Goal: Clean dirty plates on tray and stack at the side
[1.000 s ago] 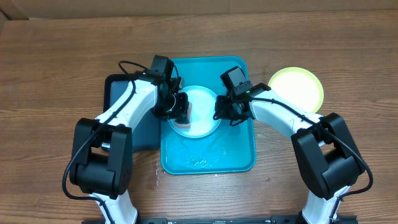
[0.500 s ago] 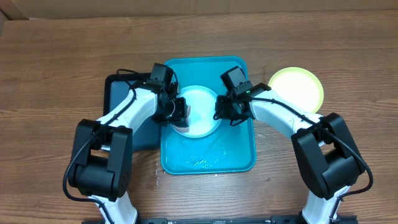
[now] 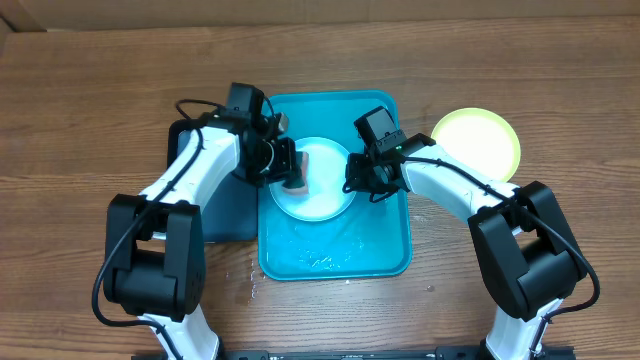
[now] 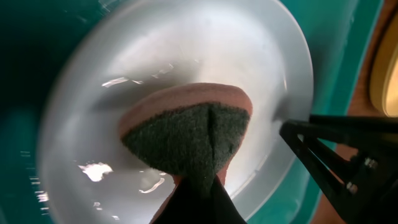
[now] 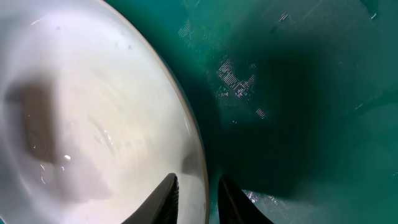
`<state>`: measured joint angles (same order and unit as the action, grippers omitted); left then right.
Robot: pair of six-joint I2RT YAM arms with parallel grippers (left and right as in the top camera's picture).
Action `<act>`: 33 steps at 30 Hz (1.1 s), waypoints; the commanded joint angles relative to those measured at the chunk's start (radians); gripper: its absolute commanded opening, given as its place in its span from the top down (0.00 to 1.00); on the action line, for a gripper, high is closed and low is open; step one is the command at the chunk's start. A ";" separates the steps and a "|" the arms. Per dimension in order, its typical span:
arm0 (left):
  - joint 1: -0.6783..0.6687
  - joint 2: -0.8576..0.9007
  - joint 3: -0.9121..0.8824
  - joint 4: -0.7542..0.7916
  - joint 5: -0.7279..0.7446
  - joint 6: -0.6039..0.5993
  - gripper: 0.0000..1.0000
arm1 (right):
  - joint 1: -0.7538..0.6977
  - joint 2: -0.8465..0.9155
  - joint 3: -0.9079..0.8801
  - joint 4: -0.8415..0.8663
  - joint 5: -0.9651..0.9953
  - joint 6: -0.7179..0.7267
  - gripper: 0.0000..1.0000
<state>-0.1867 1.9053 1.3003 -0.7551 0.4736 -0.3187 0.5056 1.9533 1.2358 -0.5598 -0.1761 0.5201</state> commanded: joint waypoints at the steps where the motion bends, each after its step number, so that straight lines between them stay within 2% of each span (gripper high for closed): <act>1: 0.001 -0.022 0.003 -0.025 -0.101 0.025 0.94 | 0.006 -0.008 -0.006 0.007 0.000 0.000 0.76; 5: -0.013 -0.013 -0.045 -0.017 -0.144 0.024 0.92 | 0.006 -0.008 -0.006 0.007 -0.001 0.000 0.76; 14: -0.026 0.023 -0.151 0.111 -0.124 0.010 0.90 | 0.006 -0.008 -0.006 0.009 -0.001 0.000 0.77; 18: -0.026 0.047 -0.151 0.139 -0.015 0.008 0.91 | 0.006 -0.008 -0.006 0.009 -0.001 0.000 0.78; 21: -0.028 0.065 -0.151 0.176 0.107 0.008 0.93 | 0.006 -0.008 -0.006 0.010 -0.001 0.000 0.85; 26: -0.018 0.061 -0.134 0.211 0.305 0.037 0.96 | 0.006 -0.008 -0.006 0.009 -0.001 0.000 0.85; 28: -0.004 0.047 -0.109 0.199 0.343 0.052 0.96 | 0.006 -0.008 -0.006 0.010 -0.001 0.000 0.85; 33: 0.047 -0.042 -0.043 0.114 0.319 0.092 0.96 | 0.006 -0.008 -0.006 0.010 0.000 0.000 0.92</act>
<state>-0.1787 1.9446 1.1965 -0.6178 0.7361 -0.2794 0.5056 1.9533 1.2358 -0.5571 -0.1688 0.5224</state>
